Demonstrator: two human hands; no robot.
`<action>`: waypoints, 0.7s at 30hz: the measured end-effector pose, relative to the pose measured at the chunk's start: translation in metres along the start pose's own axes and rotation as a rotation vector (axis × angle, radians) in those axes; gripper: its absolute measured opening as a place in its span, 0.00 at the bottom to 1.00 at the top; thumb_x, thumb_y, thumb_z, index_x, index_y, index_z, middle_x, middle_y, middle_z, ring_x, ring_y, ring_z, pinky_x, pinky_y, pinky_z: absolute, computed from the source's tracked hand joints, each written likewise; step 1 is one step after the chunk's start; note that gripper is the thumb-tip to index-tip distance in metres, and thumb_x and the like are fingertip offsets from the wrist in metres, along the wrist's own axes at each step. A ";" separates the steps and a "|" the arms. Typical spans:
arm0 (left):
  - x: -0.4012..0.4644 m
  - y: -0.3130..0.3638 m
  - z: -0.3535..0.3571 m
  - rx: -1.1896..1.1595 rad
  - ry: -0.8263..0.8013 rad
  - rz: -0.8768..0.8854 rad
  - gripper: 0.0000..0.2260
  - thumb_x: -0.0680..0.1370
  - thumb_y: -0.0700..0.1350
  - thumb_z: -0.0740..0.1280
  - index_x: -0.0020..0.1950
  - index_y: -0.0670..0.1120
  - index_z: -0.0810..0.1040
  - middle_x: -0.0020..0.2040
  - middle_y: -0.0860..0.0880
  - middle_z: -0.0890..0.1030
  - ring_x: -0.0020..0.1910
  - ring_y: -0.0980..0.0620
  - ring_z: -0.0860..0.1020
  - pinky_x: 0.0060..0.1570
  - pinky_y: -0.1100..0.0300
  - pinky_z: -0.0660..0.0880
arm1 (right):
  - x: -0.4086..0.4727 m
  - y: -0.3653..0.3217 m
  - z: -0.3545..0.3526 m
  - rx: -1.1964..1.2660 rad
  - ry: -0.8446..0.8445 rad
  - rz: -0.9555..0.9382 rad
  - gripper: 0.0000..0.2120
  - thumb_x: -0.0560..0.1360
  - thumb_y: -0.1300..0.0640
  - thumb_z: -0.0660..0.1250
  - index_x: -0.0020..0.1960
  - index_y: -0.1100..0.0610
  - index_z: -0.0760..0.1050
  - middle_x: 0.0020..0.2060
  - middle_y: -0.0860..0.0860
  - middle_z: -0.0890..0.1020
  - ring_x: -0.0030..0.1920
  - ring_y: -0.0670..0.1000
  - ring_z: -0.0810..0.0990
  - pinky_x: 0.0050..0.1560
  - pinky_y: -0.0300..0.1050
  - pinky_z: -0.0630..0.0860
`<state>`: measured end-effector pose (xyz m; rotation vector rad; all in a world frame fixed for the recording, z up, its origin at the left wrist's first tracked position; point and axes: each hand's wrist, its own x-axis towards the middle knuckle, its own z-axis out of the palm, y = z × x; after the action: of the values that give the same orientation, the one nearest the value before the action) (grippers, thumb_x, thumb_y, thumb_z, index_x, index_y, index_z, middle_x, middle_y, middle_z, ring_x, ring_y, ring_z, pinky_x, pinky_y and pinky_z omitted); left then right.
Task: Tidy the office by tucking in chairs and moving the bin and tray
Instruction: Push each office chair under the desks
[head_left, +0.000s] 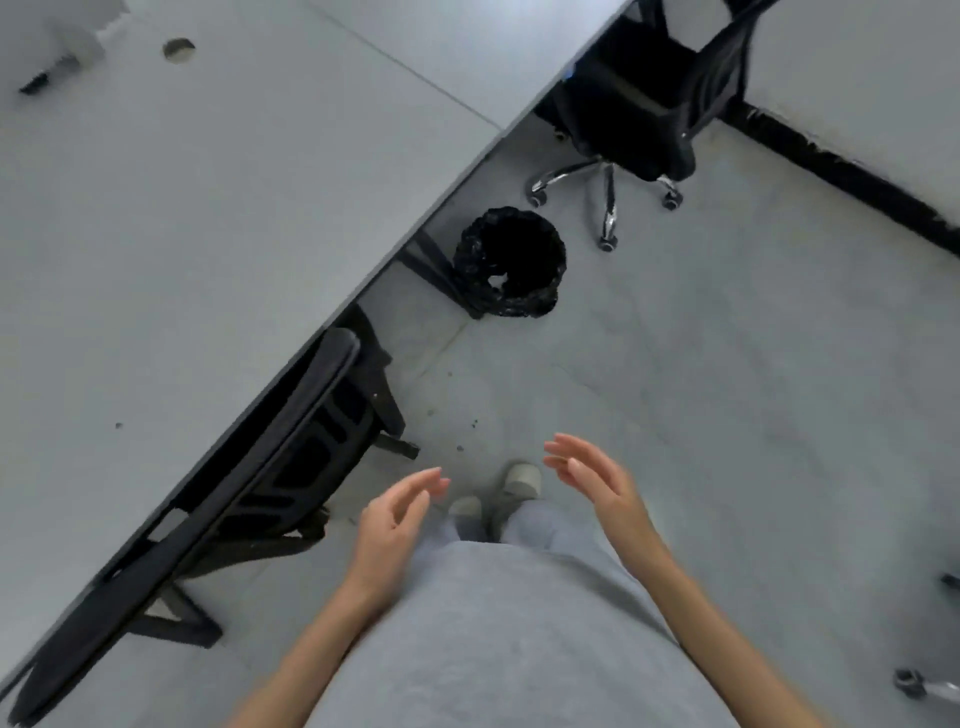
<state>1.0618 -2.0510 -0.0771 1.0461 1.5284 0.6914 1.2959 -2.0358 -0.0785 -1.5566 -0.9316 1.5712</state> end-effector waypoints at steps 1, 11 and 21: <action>0.008 0.004 0.013 0.043 -0.139 0.005 0.14 0.78 0.34 0.60 0.53 0.51 0.77 0.44 0.66 0.82 0.48 0.65 0.79 0.48 0.74 0.71 | -0.012 0.010 -0.019 0.059 0.111 0.034 0.09 0.76 0.58 0.63 0.56 0.53 0.76 0.52 0.50 0.83 0.54 0.51 0.81 0.58 0.46 0.74; 0.160 0.148 0.227 0.228 -0.723 0.303 0.12 0.75 0.44 0.58 0.56 0.47 0.77 0.46 0.52 0.83 0.46 0.57 0.81 0.48 0.69 0.73 | -0.031 0.045 -0.160 0.501 0.897 0.127 0.10 0.79 0.63 0.57 0.55 0.58 0.76 0.51 0.56 0.82 0.52 0.51 0.82 0.53 0.38 0.78; 0.263 0.256 0.398 0.300 -0.653 0.275 0.12 0.79 0.35 0.58 0.51 0.49 0.78 0.42 0.56 0.85 0.42 0.55 0.81 0.46 0.67 0.75 | 0.094 -0.064 -0.394 0.395 0.876 0.035 0.11 0.79 0.64 0.56 0.51 0.55 0.77 0.47 0.53 0.83 0.51 0.53 0.81 0.56 0.46 0.75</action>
<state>1.5099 -1.7472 -0.0643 1.5452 0.9386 0.2515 1.6900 -1.9217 -0.0696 -1.7082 -0.0981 0.8444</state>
